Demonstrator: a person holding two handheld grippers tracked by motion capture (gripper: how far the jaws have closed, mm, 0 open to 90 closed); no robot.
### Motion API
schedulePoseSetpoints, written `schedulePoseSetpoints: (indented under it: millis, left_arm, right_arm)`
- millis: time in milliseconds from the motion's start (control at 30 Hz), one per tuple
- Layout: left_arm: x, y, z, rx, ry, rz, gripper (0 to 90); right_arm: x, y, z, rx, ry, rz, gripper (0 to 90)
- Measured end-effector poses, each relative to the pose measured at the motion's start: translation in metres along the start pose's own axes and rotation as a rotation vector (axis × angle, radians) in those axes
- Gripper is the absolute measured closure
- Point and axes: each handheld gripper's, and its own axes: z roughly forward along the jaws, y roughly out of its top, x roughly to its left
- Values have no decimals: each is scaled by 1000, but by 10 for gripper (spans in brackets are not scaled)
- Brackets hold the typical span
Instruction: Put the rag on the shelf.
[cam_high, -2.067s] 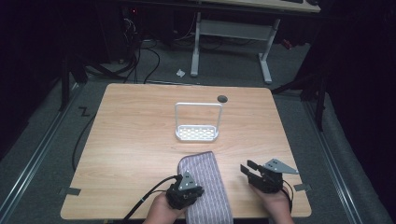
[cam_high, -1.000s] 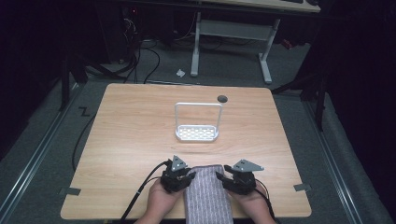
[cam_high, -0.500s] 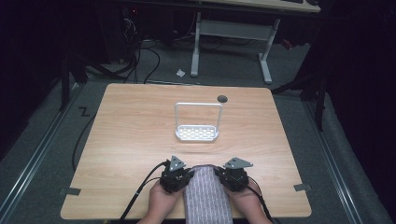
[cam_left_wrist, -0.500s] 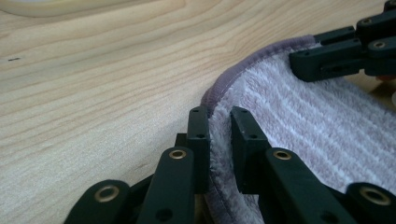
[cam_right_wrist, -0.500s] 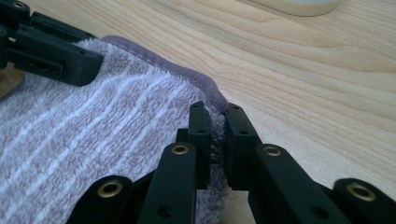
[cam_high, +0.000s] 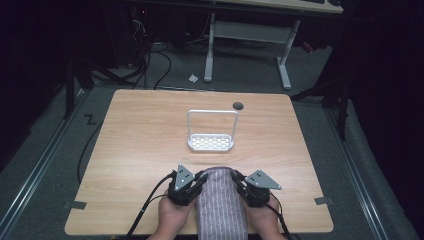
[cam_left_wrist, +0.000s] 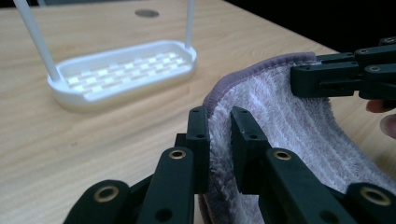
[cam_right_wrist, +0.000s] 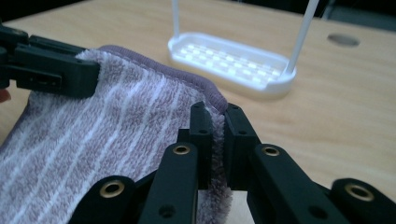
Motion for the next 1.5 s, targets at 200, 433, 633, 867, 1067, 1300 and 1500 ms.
schedulePoseSetpoints:
  millis: [200, 433, 633, 867, 1067, 1300, 1500]
  left_arm:
    - [4, 13, -2, -41, 13, -11, 789]
    - [7, 31, -2, -94, 32, -5, 790]
    - [6, 46, -6, -133, 40, 4, 792]
    - [5, 62, -13, -173, 47, 21, 792]
    - [2, 78, -21, -222, 59, 43, 794]
    - [1, 96, -28, -263, 60, 65, 795]
    - [0, 118, -34, -315, 64, 86, 796]
  right_arm:
    - [0, 16, 0, -53, -16, -30, 842]
    - [-6, 33, 2, -105, -24, -28, 843]
    - [-9, 47, -2, -146, -25, -18, 843]
    - [-10, 64, -10, -194, -30, -27, 843]
    - [-9, 80, -18, -245, -39, -40, 844]
    - [-10, 100, -27, -294, -46, -45, 845]
    - [-12, 119, -33, -339, -46, -42, 846]
